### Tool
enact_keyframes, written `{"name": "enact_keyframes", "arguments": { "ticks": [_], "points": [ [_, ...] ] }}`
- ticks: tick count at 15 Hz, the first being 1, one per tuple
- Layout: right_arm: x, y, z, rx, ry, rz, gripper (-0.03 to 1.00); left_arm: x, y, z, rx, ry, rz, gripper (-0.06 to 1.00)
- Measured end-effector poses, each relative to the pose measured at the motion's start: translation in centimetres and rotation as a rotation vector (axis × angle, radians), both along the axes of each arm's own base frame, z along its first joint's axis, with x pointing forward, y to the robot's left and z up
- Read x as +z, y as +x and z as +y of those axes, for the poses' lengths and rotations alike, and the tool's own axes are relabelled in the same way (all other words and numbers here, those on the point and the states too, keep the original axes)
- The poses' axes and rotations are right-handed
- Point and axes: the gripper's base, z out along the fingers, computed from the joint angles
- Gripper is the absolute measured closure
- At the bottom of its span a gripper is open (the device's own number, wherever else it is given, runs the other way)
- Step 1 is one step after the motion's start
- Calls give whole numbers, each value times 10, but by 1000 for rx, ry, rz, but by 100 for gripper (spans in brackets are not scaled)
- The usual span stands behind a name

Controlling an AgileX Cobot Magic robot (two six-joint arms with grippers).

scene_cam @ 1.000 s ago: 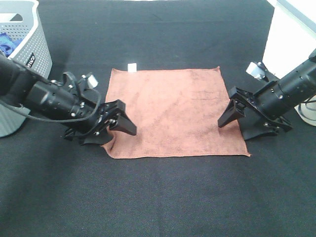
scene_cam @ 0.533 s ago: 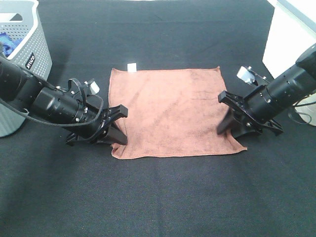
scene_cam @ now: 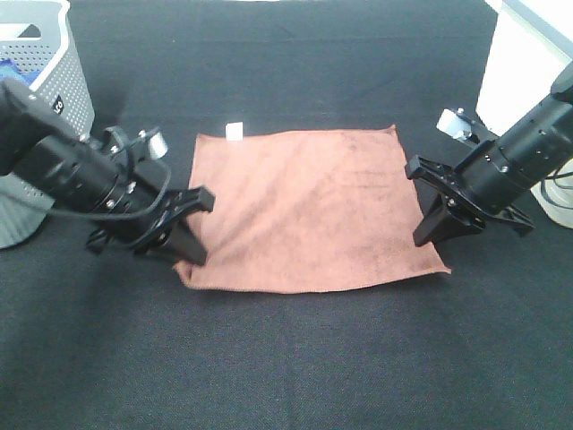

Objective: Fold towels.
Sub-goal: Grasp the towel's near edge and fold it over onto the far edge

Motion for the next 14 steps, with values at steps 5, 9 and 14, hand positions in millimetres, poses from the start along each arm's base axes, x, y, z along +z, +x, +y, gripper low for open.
{"name": "enact_keyframes", "arguments": {
  "ticks": [5, 9, 14],
  "points": [
    [-3, -51, 1, -24, 20, 105, 97, 2, -62, 21, 15, 39, 79, 93],
    [16, -43, 2, -10, 28, -11, 97, 28, -56, 23, 49, 36, -71, 93],
    [48, 7, 4, -2, 36, -189, 97, 55, -20, 22, 115, 65, -276, 93]
  ]
}}
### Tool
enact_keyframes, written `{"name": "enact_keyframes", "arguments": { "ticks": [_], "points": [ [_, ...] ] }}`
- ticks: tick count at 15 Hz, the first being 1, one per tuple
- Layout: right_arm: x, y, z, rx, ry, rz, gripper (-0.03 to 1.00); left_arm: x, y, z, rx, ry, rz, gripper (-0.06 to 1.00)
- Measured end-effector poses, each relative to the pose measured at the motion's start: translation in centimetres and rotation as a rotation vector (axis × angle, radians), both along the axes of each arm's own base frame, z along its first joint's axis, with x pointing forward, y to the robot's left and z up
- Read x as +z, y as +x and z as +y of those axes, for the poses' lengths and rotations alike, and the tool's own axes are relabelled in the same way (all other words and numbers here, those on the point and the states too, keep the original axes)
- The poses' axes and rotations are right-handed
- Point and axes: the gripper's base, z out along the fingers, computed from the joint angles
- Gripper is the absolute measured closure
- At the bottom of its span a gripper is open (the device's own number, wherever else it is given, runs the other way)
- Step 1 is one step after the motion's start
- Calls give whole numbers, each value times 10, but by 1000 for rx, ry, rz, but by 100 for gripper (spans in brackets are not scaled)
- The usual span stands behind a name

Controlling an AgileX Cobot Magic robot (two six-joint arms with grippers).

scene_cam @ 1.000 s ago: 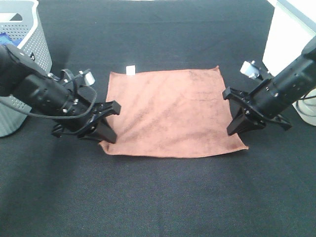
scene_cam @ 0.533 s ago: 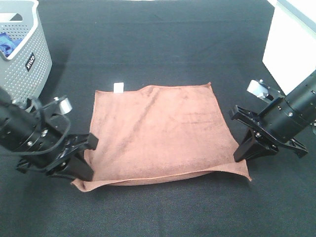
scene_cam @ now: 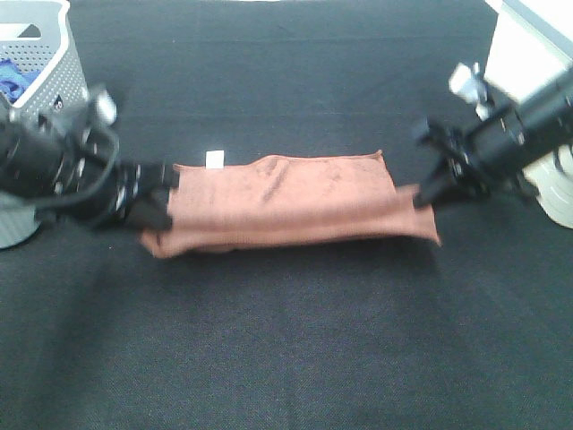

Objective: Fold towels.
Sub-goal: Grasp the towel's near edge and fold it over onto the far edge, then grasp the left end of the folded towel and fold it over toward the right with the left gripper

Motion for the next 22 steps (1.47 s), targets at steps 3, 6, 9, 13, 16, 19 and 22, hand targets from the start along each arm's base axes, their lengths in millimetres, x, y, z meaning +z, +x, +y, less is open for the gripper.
{"name": "enact_keyframes", "arguments": {
  "ticks": [3, 6, 9, 13, 16, 19, 22],
  "points": [
    [15, 52, 3, 2, 8, -118, 97, 20, 41, -7, -2, 40, -156, 93],
    [6, 89, 5, 4, 13, -155, 97, 4, 77, -16, -40, 90, -171, 93],
    [-31, 113, 6, -5, 16, -114, 97, -11, 117, -10, -19, 116, -164, 93],
    [-62, 120, 6, -21, 12, -68, 89, -35, 137, -11, -34, 97, -79, 86],
    [-65, 121, 5, -26, 8, -70, 33, -39, 139, -12, -22, 90, -68, 33],
    [-60, 119, 5, -6, 3, -66, 14, -39, 139, -11, -34, 108, -72, 21],
    [-39, 110, 5, 42, -15, -21, 10, -42, 137, -5, 17, 142, -12, 19]
  ]
}}
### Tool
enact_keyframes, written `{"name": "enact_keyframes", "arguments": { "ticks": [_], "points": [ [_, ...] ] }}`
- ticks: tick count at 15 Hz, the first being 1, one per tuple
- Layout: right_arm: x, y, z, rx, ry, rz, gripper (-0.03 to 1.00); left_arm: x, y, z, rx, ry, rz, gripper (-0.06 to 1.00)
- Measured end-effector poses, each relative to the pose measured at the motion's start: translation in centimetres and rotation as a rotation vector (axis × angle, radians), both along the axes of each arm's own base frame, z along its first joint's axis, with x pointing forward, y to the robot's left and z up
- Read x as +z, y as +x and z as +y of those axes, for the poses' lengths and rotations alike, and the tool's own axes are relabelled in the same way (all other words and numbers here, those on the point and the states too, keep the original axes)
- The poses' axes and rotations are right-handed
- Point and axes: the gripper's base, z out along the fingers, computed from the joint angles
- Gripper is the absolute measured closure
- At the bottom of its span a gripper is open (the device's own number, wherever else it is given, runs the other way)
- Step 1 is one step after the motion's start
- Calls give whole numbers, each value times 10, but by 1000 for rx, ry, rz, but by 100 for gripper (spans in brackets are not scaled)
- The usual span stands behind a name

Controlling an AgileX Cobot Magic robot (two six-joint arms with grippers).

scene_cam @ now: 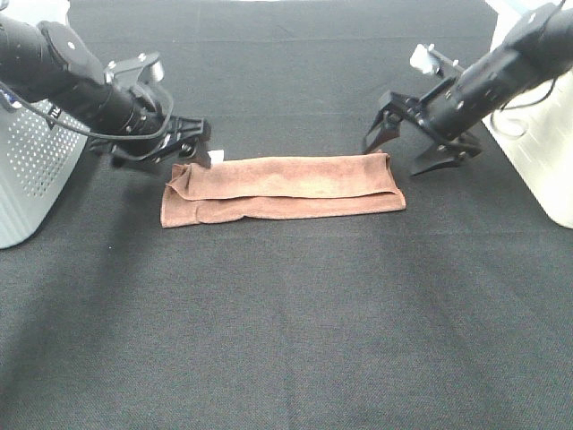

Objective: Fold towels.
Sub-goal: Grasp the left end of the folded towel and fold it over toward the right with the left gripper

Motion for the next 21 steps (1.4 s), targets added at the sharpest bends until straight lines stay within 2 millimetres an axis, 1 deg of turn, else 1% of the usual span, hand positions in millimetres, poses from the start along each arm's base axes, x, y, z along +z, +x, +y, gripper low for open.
{"name": "enact_keyframes", "arguments": {
  "ticks": [2, 3, 5, 7, 8, 10, 11, 12, 13, 14, 16, 17, 19, 20, 21],
  "points": [
    [4, -5, -2, 10, -30, 47, 10, -5, 0, 9, 89, -5, 61, 19],
    [5, -7, -2, 15, -31, 56, 10, -11, 0, 11, 105, -6, 77, 19],
    [5, -7, -2, 12, -30, 59, 10, -26, 2, 10, 127, -27, 119, 19],
    [5, -7, -2, 11, -30, 60, 10, -27, 7, 4, 159, -98, 124, 20],
    [5, -7, -2, 11, -31, 60, 10, -29, 11, 0, 145, -134, 126, 22],
    [5, -7, -2, 11, -31, 60, 10, -32, 15, -5, 146, -183, 153, 39],
    [5, -7, -2, 11, -31, 60, 10, -32, 15, -5, 146, -183, 153, 39],
    [5, -7, -2, 11, -31, 60, 10, -34, 15, -6, 154, -192, 175, 53],
    [5, -7, -2, 10, -31, 61, 10, -36, 14, -6, 158, -186, 187, 84],
    [5, -7, -2, 10, -31, 61, 10, -36, 14, -5, 148, -170, 184, 91],
    [5, -7, -2, 10, -31, 61, 10, -28, 13, -3, 111, -129, 164, 91],
    [5, -7, -2, 10, -31, 61, 10, -17, 13, -1, 86, -97, 137, 91],
    [5, -7, -2, 5, -29, 63, 10, 15, 12, 8, 42, 19, 67, 91],
    [5, -7, -2, 1, -28, 65, 10, 21, 11, 9, 31, 44, 67, 91],
    [5, -7, -2, 1, -26, 72, 10, 37, 12, 15, 29, 121, 93, 91]
  ]
}}
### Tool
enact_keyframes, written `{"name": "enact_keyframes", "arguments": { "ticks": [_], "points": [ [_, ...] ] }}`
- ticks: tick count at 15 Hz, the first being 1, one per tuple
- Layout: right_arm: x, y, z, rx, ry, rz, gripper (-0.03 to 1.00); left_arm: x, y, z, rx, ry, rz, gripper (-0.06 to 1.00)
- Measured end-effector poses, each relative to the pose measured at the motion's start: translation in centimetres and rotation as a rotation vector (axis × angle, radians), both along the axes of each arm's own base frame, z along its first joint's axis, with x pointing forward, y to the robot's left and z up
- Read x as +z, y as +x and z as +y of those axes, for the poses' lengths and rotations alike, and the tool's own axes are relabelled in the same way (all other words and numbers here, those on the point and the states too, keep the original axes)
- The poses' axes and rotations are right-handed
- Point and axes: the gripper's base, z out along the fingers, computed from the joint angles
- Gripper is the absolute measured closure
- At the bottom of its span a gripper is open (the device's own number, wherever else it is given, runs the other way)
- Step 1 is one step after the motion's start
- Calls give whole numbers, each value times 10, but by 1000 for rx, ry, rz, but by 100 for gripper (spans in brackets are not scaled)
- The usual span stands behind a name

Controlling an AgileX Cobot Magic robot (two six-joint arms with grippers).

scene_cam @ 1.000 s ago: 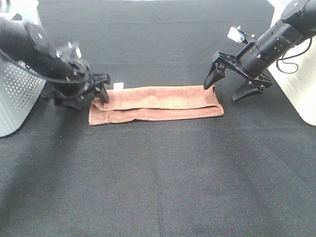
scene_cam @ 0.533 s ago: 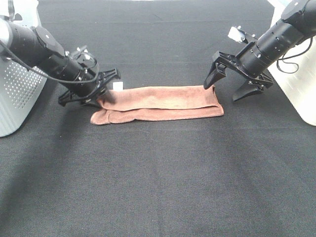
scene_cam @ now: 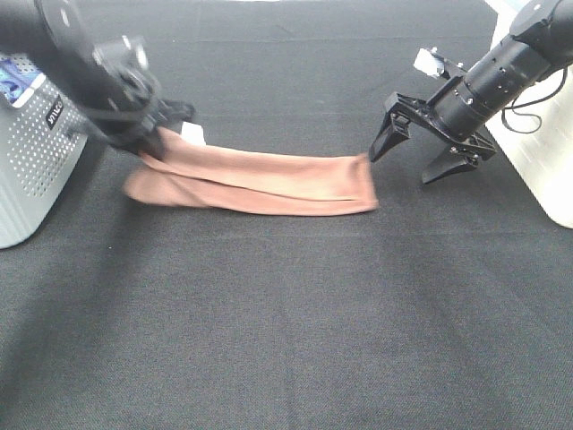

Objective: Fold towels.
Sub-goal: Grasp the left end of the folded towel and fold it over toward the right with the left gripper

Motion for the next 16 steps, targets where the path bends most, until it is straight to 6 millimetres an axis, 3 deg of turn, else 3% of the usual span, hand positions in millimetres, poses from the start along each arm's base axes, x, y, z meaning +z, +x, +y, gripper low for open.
{"name": "enact_keyframes", "arguments": {
  "ticks": [3, 5, 6, 8, 10, 11, 14, 16],
  "points": [
    [0, -1, 0, 6, 3, 10, 10, 33, 6, 0, 8, 60, 43, 91],
    [0, -2, 0, 9, 4, 16, 10, 53, 6, -23, -4, -30, 21, 91],
    [0, -2, 0, 9, 4, 16, 10, 53, 6, -23, -4, -30, 21, 91],
    [0, -2, 1, 12, 10, 25, 10, 66, 1, -68, -43, -189, 13, 91],
    [0, -4, 2, 14, 22, 38, 10, 49, 1, -104, -66, -258, 39, 91],
    [1, -4, 2, 12, 28, 40, 10, 29, 3, -132, -69, -299, 60, 91],
    [1, -4, 3, 15, 29, 45, 10, -1, 10, -166, -16, -371, 102, 89],
    [1, -4, 3, 14, 31, 45, 10, -11, 14, -180, 54, -454, 107, 71]
  ]
}}
